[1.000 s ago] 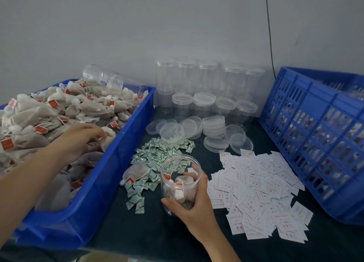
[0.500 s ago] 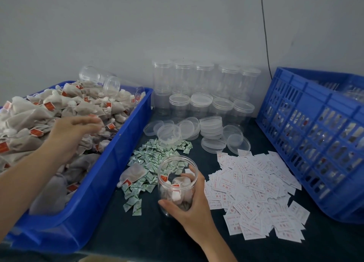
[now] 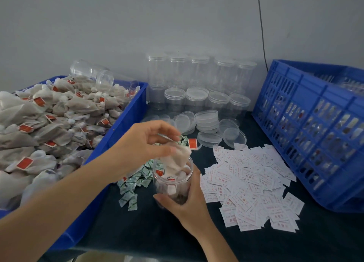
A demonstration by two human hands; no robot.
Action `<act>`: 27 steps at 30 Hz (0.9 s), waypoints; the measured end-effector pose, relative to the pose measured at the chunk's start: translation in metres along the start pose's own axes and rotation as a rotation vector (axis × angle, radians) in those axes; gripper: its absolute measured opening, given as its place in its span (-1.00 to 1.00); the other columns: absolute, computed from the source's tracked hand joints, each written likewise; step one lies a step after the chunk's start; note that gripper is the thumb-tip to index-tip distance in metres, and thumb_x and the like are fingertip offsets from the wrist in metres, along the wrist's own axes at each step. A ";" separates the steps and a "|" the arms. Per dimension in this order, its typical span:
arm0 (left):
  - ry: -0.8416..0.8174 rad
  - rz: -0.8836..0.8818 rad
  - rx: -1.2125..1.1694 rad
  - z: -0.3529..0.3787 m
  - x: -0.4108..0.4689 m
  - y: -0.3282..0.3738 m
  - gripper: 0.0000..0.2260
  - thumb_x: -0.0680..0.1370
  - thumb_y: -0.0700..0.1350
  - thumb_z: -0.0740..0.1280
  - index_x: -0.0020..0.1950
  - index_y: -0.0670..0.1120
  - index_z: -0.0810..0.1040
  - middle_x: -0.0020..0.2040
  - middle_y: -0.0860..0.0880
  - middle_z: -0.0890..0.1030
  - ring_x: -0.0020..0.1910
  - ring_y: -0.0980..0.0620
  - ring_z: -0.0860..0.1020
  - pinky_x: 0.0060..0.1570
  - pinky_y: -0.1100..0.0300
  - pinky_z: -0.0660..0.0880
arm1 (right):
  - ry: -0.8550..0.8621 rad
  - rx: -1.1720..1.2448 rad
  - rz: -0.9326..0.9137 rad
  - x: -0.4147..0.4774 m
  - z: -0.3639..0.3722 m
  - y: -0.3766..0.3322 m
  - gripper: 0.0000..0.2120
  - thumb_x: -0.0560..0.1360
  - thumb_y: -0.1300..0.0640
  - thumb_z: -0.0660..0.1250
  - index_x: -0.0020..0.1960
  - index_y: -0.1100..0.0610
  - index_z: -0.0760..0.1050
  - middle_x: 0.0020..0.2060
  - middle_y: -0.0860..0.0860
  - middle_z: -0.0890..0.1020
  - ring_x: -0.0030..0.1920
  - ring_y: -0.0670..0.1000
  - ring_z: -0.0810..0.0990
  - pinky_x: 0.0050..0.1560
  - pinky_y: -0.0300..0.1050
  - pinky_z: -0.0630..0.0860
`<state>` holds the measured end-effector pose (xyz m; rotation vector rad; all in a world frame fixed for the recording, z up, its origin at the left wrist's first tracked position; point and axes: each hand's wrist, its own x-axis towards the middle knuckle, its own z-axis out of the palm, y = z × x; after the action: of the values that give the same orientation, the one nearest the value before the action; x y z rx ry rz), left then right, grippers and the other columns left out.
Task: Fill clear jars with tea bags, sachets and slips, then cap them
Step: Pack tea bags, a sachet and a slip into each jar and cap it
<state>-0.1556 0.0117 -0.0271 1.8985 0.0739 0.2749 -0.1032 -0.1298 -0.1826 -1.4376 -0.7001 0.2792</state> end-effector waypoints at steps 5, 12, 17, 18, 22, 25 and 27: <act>0.049 0.005 0.022 -0.005 0.000 -0.008 -0.82 0.43 -0.28 0.45 0.01 -0.12 0.64 -0.02 0.03 0.70 0.01 0.10 0.65 0.04 0.34 0.55 | -0.036 0.075 0.042 -0.001 0.000 0.001 -0.12 0.34 0.02 0.65 0.44 -0.34 0.19 0.30 -0.13 0.58 0.25 -0.06 0.62 0.13 -0.29 0.56; -0.073 -0.057 0.259 0.025 -0.012 -0.046 -0.25 0.21 0.34 0.51 0.32 0.21 0.35 0.25 0.35 0.40 0.28 0.42 0.33 0.20 0.41 0.32 | -0.048 0.081 -0.002 -0.004 -0.004 -0.005 -0.28 0.47 -0.04 0.53 0.47 -0.25 0.20 0.26 -0.12 0.59 0.24 -0.04 0.62 0.14 -0.23 0.56; 0.126 0.054 0.223 0.047 -0.013 -0.060 -0.19 0.17 0.33 0.44 0.33 0.23 0.19 0.23 0.37 0.35 0.25 0.45 0.32 0.11 0.47 0.33 | 0.049 0.181 0.185 0.008 -0.009 -0.014 -0.35 0.39 -0.44 0.34 0.31 -0.04 0.50 0.06 -0.11 0.70 0.10 -0.09 0.67 0.00 -0.29 0.57; 0.162 0.064 0.187 0.048 -0.014 -0.062 -0.17 0.16 0.33 0.44 0.34 0.23 0.18 0.23 0.37 0.35 0.24 0.44 0.34 0.12 0.49 0.34 | 0.074 0.197 0.208 0.009 -0.012 -0.016 -0.47 0.46 -0.41 0.25 0.24 -0.09 0.58 0.05 -0.12 0.71 0.10 -0.12 0.67 0.00 -0.33 0.56; 0.295 0.100 -0.002 0.054 -0.021 -0.073 -0.15 0.18 0.18 0.52 0.38 0.15 0.21 0.17 0.31 0.48 0.22 0.38 0.43 0.17 0.52 0.36 | 0.115 0.108 0.243 0.008 -0.027 -0.019 -0.65 0.69 0.03 0.14 -0.01 -0.11 0.71 -0.01 -0.05 0.74 0.06 -0.08 0.68 -0.02 -0.32 0.56; 0.365 0.119 -0.071 0.065 -0.026 -0.083 -0.23 0.21 0.06 0.59 0.32 0.14 0.27 0.14 0.38 0.48 0.21 0.34 0.46 0.17 0.50 0.35 | 0.193 0.058 0.281 0.023 -0.038 -0.021 -0.79 0.63 0.19 0.29 -0.07 0.10 0.69 -0.08 0.06 0.73 0.03 0.07 0.70 0.04 -0.10 0.63; 0.409 0.152 -0.069 0.071 -0.026 -0.086 -0.30 0.24 0.02 0.62 0.27 0.08 0.35 0.13 0.37 0.49 0.19 0.33 0.47 0.14 0.51 0.35 | 0.199 0.009 0.276 0.037 -0.041 -0.024 -0.82 0.61 0.23 0.31 -0.06 0.13 0.68 -0.10 0.05 0.74 -0.02 0.02 0.71 0.02 -0.10 0.64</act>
<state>-0.1579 -0.0290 -0.1341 1.7576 0.1922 0.7572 -0.0557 -0.1453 -0.1486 -1.5294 -0.3378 0.3469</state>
